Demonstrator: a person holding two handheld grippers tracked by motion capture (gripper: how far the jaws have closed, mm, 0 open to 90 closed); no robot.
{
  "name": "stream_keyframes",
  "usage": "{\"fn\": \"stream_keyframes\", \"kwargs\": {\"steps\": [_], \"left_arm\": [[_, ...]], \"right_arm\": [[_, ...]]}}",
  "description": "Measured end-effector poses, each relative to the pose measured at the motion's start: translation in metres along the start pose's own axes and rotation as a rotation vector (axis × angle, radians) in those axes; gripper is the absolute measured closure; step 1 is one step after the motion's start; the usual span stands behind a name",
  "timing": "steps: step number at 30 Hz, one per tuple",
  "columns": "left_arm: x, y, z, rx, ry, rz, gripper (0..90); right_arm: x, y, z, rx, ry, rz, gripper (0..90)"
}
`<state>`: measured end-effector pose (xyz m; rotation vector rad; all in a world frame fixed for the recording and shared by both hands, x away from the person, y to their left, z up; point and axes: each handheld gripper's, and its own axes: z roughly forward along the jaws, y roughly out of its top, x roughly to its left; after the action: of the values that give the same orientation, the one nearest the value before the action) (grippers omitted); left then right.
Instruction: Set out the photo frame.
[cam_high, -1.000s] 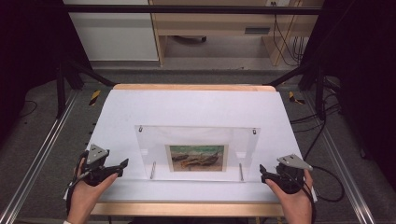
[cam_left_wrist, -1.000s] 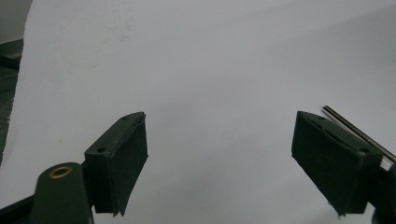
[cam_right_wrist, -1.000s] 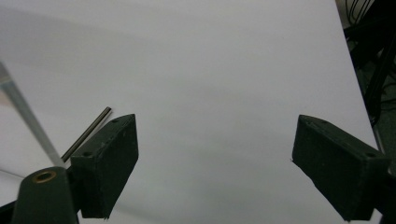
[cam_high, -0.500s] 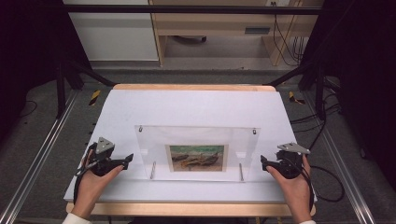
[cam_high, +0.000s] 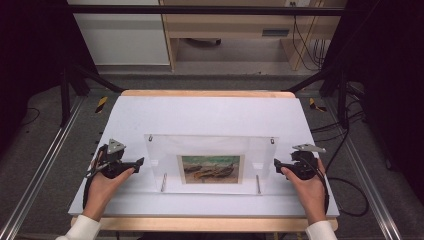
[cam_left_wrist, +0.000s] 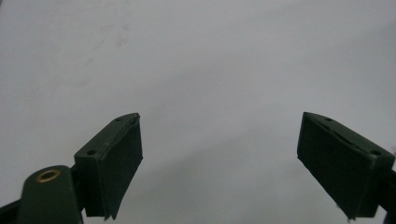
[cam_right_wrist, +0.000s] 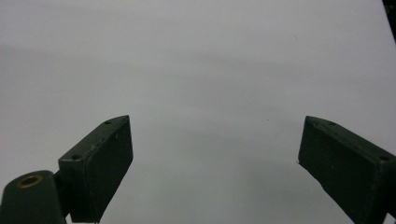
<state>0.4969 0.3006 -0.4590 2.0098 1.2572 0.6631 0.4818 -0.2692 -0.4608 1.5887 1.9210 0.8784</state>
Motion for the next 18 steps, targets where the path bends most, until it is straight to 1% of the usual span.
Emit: {"fn": "stream_keyframes", "kwargs": {"steps": [1,2,3,5,6,7,8,10,11,13,14,16,17,18], "left_arm": [[0.002,-0.001,0.002,0.006,0.018,0.006,13.4],[0.004,-0.001,0.002,0.007,0.025,0.006,13.3],[0.006,-0.002,0.003,0.005,0.031,-0.005,13.0],[0.010,-0.004,0.003,0.000,0.032,-0.023,12.6],[0.012,-0.005,0.003,-0.006,0.036,-0.030,12.4],[0.014,-0.007,0.002,-0.019,0.043,-0.041,12.2],[0.016,-0.008,0.002,-0.025,0.047,-0.046,11.8],[0.020,-0.012,0.001,-0.037,0.061,-0.061,11.0],[0.021,-0.013,0.001,-0.036,0.076,-0.059,11.0],[0.021,-0.016,0.000,-0.039,0.100,-0.033,11.0],[0.021,-0.016,-0.001,-0.044,0.104,-0.020,11.0],[0.020,-0.017,-0.004,-0.061,0.099,-0.023,10.7],[0.020,-0.018,-0.004,-0.068,0.098,-0.014,10.7],[0.019,-0.018,-0.005,-0.070,0.094,0.010,10.7]], "right_arm": [[0.000,0.000,0.001,-0.001,-0.004,0.002,10.0],[-0.001,0.001,0.003,-0.009,-0.017,-0.005,10.3],[-0.001,0.001,0.005,-0.013,-0.020,-0.007,10.2],[-0.002,0.001,0.009,-0.014,-0.009,0.011,9.9],[-0.002,0.001,0.010,-0.020,-0.006,0.011,9.8],[-0.003,0.001,0.011,-0.026,-0.010,0.007,9.9],[-0.003,0.000,0.011,-0.027,-0.010,0.020,10.0],[-0.005,-0.002,0.013,-0.031,-0.016,0.021,10.2],[-0.005,-0.004,0.013,-0.029,-0.017,0.022,10.6],[-0.005,-0.007,0.012,-0.033,-0.015,0.005,10.6],[-0.004,-0.007,0.011,-0.029,-0.013,-0.002,10.7],[-0.002,-0.008,0.008,-0.036,-0.036,-0.027,13.5],[-0.001,-0.008,0.007,-0.035,-0.038,-0.031,14.1],[0.000,-0.008,0.006,-0.036,-0.040,-0.046,15.0]]}}
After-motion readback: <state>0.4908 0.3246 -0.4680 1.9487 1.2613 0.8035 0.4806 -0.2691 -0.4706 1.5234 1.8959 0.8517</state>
